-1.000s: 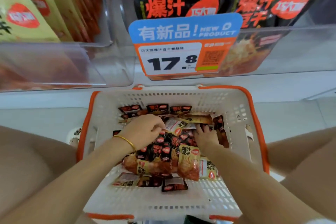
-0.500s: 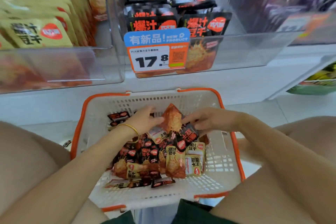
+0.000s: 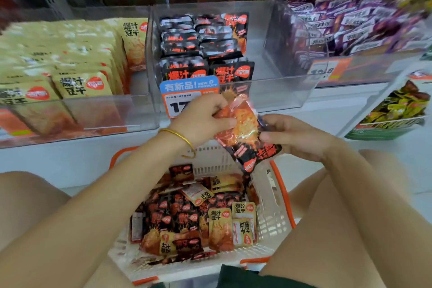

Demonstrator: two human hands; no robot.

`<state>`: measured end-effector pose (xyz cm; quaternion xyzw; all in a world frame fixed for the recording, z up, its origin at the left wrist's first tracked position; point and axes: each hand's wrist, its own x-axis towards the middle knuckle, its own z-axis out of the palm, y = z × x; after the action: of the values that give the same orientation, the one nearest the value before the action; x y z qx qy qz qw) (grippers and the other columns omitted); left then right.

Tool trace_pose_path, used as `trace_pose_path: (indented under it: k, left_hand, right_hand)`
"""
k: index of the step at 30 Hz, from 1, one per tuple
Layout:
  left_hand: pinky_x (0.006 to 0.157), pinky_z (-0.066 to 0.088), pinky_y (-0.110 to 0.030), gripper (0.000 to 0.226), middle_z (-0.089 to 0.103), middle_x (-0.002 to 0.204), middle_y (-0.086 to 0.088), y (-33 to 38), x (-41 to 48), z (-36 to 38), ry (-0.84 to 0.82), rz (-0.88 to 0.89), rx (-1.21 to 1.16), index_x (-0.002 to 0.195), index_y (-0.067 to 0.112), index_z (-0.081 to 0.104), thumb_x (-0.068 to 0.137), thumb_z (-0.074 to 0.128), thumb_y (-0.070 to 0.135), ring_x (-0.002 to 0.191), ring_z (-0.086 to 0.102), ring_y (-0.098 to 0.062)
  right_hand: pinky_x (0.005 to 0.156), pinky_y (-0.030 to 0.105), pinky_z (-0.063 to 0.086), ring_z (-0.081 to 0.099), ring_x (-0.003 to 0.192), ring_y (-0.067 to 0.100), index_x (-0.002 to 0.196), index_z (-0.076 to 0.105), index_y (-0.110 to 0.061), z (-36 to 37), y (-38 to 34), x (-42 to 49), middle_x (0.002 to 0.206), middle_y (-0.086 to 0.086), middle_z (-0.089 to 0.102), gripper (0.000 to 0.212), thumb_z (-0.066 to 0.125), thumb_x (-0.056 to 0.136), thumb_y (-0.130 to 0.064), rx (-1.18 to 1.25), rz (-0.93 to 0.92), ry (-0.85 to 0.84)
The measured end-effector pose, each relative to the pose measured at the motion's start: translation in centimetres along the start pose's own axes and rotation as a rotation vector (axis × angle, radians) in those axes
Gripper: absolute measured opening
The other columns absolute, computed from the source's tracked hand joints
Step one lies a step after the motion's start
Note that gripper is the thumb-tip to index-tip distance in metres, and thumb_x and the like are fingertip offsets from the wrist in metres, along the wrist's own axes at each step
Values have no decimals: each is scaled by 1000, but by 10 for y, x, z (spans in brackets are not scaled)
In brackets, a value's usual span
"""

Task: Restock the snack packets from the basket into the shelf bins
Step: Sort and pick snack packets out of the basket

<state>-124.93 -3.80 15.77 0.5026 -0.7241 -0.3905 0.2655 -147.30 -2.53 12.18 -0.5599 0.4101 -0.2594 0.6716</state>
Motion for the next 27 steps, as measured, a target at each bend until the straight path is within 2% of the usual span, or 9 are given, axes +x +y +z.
trace_pose_path:
  k: [6, 9, 12, 15, 17, 19, 21, 24, 27]
  left_hand:
    - [67, 50, -40, 22, 58, 82, -25, 37, 10, -12, 248, 13, -202, 87, 1, 50, 83, 70, 9, 71, 53, -22]
    - [72, 53, -44, 30, 63, 96, -25, 52, 16, -18, 218, 26, -199, 93, 13, 53, 76, 77, 19, 79, 63, -30]
    - [74, 52, -26, 19, 66, 85, -1, 68, 21, -32, 164, 90, -131, 98, 18, 60, 83, 71, 19, 75, 64, -9]
    - [83, 53, -45, 8, 68, 86, -20, 81, 28, -38, 121, 132, 36, 86, 5, 66, 85, 68, 13, 77, 62, -26]
    - [77, 51, -42, 11, 66, 80, -25, 86, 34, -36, 171, 131, 22, 75, 9, 62, 85, 66, 8, 74, 59, -26]
    - [72, 50, -38, 23, 65, 78, -23, 90, 44, -32, 240, 120, 17, 68, 18, 54, 84, 67, 8, 72, 55, -21]
    - [71, 47, -35, 17, 65, 83, -11, 91, 55, -31, 266, 121, 14, 77, 20, 54, 86, 66, 13, 74, 57, -17]
    - [87, 43, -27, 19, 58, 104, -3, 82, 72, -38, 285, 117, 162, 108, 11, 58, 91, 60, 19, 96, 55, -17]
    - [102, 38, -37, 35, 54, 128, -11, 68, 80, -52, 254, 112, 508, 123, 7, 56, 94, 54, 26, 121, 48, -26]
  right_hand:
    - [71, 39, 58, 68, 96, 34, 101, 65, -10, 10, -18, -8, 104, 13, 69, 39, 79, 67, -21, 502, -292, 117]
    - [56, 27, 57, 68, 57, 17, 87, 58, -14, 8, -47, -3, 70, 2, 68, 18, 64, 71, -8, 374, -294, 313]
    - [52, 25, 55, 59, 43, 12, 94, 56, -12, -7, -77, -8, 66, 1, 66, 32, 69, 68, 0, 127, -231, 262]
    - [51, 23, 54, 58, 43, 9, 88, 60, -13, -18, -93, -4, 65, 1, 65, 29, 74, 64, -5, 84, -205, 265]
    - [55, 23, 55, 61, 51, 9, 71, 59, -19, -19, -98, 3, 66, -1, 65, 11, 69, 67, -19, 205, -207, 307]
    - [63, 26, 56, 64, 60, 11, 58, 58, -21, -22, -101, 13, 69, -3, 65, 20, 66, 77, -22, 238, -194, 343]
    - [63, 28, 56, 63, 59, 10, 52, 54, -20, -29, -110, 25, 66, -4, 65, 35, 61, 86, -13, 240, -200, 412]
    - [54, 27, 56, 61, 54, 12, 65, 51, -17, -51, -125, 45, 60, -3, 62, 28, 61, 88, -4, 158, -237, 658]
    - [59, 38, 51, 56, 62, 21, 62, 51, -12, -82, -118, 80, 57, 5, 55, 27, 69, 79, -1, -243, -216, 932]
